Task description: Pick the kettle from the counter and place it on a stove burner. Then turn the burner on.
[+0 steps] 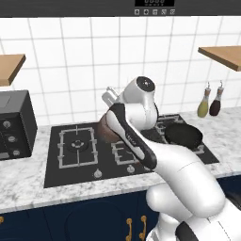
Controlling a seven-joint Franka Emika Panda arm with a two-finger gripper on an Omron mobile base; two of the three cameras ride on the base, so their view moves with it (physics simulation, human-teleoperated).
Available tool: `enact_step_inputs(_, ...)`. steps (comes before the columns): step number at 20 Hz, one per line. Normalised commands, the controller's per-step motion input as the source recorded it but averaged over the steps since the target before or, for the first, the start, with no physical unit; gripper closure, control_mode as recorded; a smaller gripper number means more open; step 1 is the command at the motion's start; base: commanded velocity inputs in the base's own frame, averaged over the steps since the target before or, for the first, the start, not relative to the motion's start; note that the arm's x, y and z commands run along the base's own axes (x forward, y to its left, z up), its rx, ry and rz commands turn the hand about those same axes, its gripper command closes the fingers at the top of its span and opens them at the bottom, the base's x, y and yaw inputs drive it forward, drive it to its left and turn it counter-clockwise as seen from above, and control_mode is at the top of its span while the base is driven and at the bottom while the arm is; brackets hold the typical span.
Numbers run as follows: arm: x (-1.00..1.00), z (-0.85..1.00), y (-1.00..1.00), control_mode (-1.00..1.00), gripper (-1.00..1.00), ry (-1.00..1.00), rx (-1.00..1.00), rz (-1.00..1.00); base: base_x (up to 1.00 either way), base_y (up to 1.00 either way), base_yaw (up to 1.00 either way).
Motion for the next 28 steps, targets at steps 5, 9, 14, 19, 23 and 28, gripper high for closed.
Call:
enact_step_inputs(5, 0.76, -0.08, 0.74, -1.00, 1.00, 0.30, -0.02, 0.06, 0.00, 0.00, 0.00)
enact_step_inputs(9, 0.14, -0.32, 0.39, -1.00, 1.00, 0.18, -0.13, 0.00, 0.00, 0.00, 0.00)
enact_step_inputs(14, 0.14, -0.28, 0.77, -1.00, 1.00, 0.04, -0.05, 0.07, 0.00, 0.00, 0.00)
enact_step_inputs(19, 0.51, -0.11, 0.74, -1.00, 1.00, 0.00, -0.06, 0.00, 0.00, 0.00, 0.00)
enact_step_inputs(23, 0.45, -0.09, 0.34, -1.00, 1.00, 0.00, -0.07, -0.02, 0.00, 0.00, 0.00)
enact_step_inputs(28, 0.31, -0.11, 0.00, -1.00, 1.00, 0.01, -0.02, 0.00, 0.00, 0.00, 0.00)
